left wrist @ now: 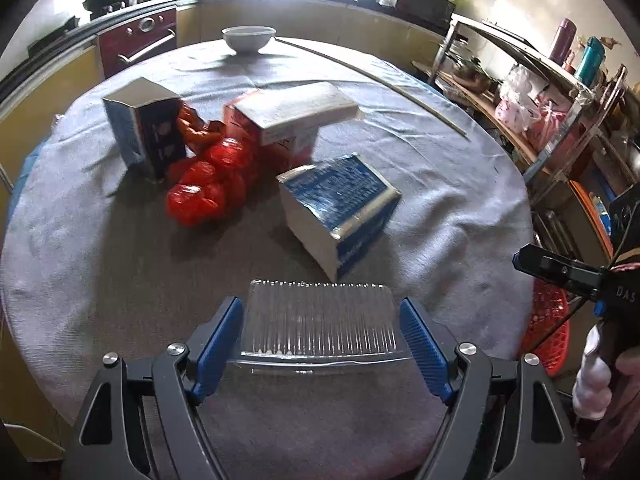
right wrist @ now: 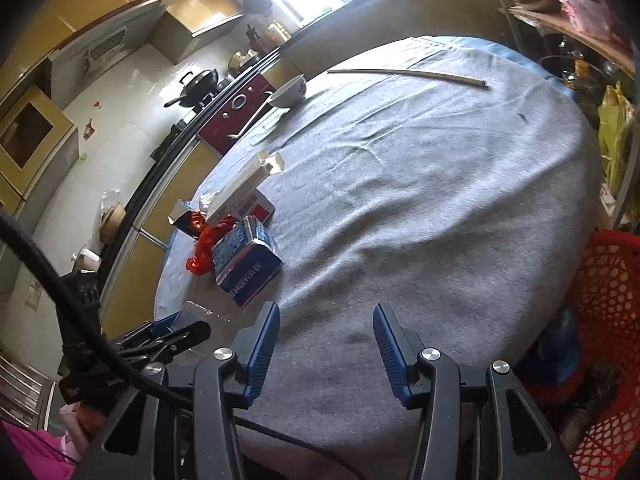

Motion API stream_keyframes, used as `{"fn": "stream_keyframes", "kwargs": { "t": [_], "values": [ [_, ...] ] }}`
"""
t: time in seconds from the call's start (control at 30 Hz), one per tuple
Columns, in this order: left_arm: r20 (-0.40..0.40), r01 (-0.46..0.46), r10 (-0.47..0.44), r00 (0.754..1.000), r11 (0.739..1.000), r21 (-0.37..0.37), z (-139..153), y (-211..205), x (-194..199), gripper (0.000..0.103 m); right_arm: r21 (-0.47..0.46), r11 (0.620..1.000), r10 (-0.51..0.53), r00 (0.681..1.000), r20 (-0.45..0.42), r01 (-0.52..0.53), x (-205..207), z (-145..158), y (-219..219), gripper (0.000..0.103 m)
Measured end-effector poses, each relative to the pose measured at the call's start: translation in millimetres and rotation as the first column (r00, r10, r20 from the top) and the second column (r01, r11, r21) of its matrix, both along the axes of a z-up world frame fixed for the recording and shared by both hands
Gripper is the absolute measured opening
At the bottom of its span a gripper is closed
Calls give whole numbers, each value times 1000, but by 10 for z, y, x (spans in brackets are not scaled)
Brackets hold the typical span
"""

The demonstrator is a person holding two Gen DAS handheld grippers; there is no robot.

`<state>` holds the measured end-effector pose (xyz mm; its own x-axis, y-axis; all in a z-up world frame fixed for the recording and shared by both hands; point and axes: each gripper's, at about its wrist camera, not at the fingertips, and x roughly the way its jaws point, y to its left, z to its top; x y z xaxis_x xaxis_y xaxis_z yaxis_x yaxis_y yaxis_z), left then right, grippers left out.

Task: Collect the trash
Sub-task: 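Grasp the clear plastic tray with the left tool while the right tool returns to the table, then grasp the blue-and-white carton with the right tool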

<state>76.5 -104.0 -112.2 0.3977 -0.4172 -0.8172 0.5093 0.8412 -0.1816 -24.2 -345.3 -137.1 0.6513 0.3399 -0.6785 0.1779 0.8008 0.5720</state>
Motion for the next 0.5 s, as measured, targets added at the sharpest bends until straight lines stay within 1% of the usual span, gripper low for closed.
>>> {"fn": "stream_keyframes", "kwargs": {
  "t": [0.1, 0.3, 0.37, 0.4, 0.5],
  "values": [
    [23, -7, 7, 1000, 1000, -10, 12, 89, 15, 81, -15, 999, 40, 999, 9, -40, 143, 41, 111, 53],
    [56, -56, 57, 997, 998, -33, 90, 366, 34, 80, -52, 988, 147, 988, 45, -145, 577, 161, 493, 54],
    [66, -80, 82, 994, 996, -31, 115, 463, 47, 80, -64, 983, 177, 983, 52, -174, 740, 178, 633, 56],
    [68, -89, 91, 994, 996, -30, 120, 498, 60, 80, -66, 981, 184, 982, 53, -180, 794, 176, 678, 60],
    [70, -119, 121, 990, 992, -30, 127, 626, 89, 80, -76, 980, 190, 980, 55, -186, 997, 157, 820, 61]
  ]
}}
